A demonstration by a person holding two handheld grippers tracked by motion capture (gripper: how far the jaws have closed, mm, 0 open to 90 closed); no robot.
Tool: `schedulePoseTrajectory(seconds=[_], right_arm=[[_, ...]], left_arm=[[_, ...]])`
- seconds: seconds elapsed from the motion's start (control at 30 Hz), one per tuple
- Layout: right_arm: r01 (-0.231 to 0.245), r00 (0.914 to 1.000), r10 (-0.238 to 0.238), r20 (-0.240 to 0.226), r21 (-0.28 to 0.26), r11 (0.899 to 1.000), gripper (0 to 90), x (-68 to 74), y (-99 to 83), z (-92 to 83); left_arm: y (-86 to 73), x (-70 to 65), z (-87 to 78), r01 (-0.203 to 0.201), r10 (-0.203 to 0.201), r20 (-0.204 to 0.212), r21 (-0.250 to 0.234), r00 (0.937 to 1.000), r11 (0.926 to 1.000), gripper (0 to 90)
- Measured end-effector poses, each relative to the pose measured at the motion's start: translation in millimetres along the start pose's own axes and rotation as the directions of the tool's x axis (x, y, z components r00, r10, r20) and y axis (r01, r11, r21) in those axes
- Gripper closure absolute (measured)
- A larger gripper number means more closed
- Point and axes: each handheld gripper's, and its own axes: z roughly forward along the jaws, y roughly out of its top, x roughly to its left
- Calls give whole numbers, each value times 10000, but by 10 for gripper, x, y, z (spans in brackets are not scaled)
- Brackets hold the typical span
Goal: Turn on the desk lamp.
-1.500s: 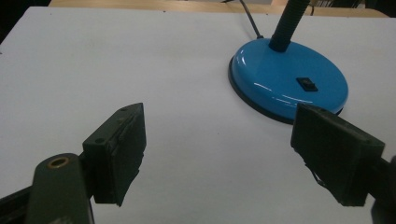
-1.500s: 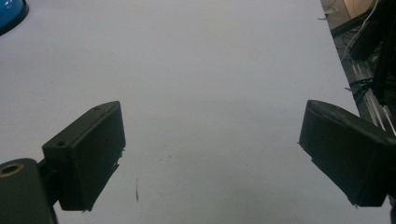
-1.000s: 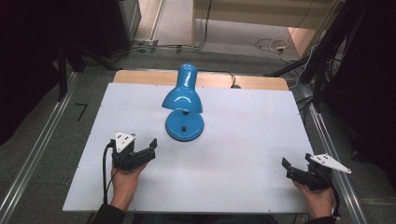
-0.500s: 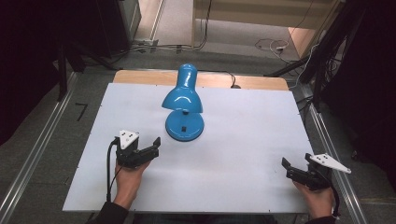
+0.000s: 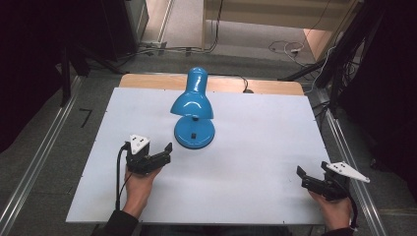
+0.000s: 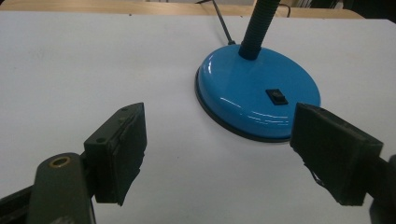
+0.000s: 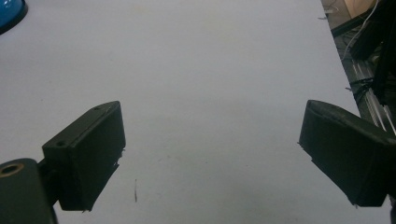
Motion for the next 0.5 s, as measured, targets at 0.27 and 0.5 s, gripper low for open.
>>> schedulePoseTrajectory(seconds=[0.27,0.5], right_arm=[[22,10000,-22,23,25,10000,58,2,0,4],[29,10000,-29,9,46,10000,58,3,-2,12]], left_arm=[[23,-32,50,-66,66,81,47,9999,10000,199],[52,-75,104,-104,104,151,18,9998,9999,199]])
